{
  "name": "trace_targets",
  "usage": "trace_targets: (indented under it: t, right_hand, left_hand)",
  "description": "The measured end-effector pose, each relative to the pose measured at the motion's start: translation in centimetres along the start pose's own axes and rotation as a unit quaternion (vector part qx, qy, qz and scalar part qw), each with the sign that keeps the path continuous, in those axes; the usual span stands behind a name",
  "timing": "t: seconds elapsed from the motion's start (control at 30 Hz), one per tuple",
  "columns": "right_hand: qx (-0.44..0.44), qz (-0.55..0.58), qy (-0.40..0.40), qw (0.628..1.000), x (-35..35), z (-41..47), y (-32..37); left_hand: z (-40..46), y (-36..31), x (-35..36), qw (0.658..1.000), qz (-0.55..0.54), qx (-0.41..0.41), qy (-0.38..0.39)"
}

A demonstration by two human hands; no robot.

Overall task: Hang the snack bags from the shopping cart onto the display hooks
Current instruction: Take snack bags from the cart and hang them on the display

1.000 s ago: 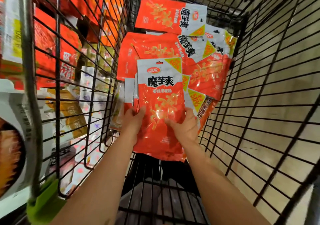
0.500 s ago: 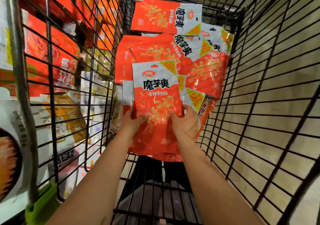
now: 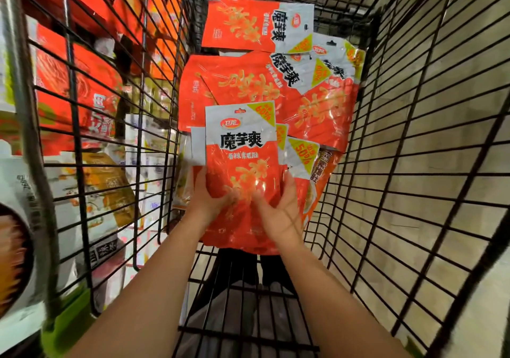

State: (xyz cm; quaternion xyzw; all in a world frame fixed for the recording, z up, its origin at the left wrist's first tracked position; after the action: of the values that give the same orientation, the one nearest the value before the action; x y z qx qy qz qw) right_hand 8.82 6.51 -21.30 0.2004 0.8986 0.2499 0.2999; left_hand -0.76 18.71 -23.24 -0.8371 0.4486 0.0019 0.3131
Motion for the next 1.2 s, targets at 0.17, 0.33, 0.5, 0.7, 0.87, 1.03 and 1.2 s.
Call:
trace_targets:
  t: [0.17, 0.33, 0.5, 0.7, 0.87, 1.03, 1.2]
  right_hand:
    - [0.065, -0.036, 0.011, 0.997, -0.1, 4.2, 1.3]
    - [-0.040, -0.103, 0.043, 0.993, 1.7, 3.5, 1.8]
    - [-0.048, -0.167, 0.076, 0.982, 1.2, 4.7, 1.6]
    - [0.065, -0.072, 0.018, 0.995, -0.1, 4.6, -0.1]
    - [0.073, -0.101, 0.016, 0.992, -0.9, 4.3, -0.5]
    - [0.127, -0.024, 0.044, 0.991, -1.4, 3.4, -1.9]
    - [0.131, 0.025, 0.057, 0.989, -1.4, 2.3, -2.4]
  left_hand:
    - [-0.1, 0.4, -0.5, 0.999, -0.028, 0.001, 0.031]
    - [0.1, 0.1, -0.4, 0.996, -0.090, -0.018, 0.022]
    - [0.1, -0.6, -0.3, 0.984, -0.168, -0.035, -0.054]
    - [-0.1, -0.2, 0.2, 0.984, -0.149, -0.031, -0.092]
    - [-1.0, -0.7, 0.2, 0.993, -0.105, 0.005, -0.061]
    - [-0.8, -0.7, 0.3, 0.998, -0.061, -0.009, -0.022]
    - [-0.7, -0.6, 0.5, 0.997, -0.061, -0.051, -0.004]
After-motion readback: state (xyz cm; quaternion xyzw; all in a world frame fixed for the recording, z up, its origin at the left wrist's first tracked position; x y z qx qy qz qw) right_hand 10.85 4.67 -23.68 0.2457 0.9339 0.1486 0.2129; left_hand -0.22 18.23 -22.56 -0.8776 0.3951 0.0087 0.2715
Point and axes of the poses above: each hand's wrist, its own z-axis towards the middle knuckle, its own x-axis out of the palm, y = z × x, the point moved 1 cm from there along z, towards the middle knuckle, and after that the axes turned 1 degree about -z, right-handed, at the moved point
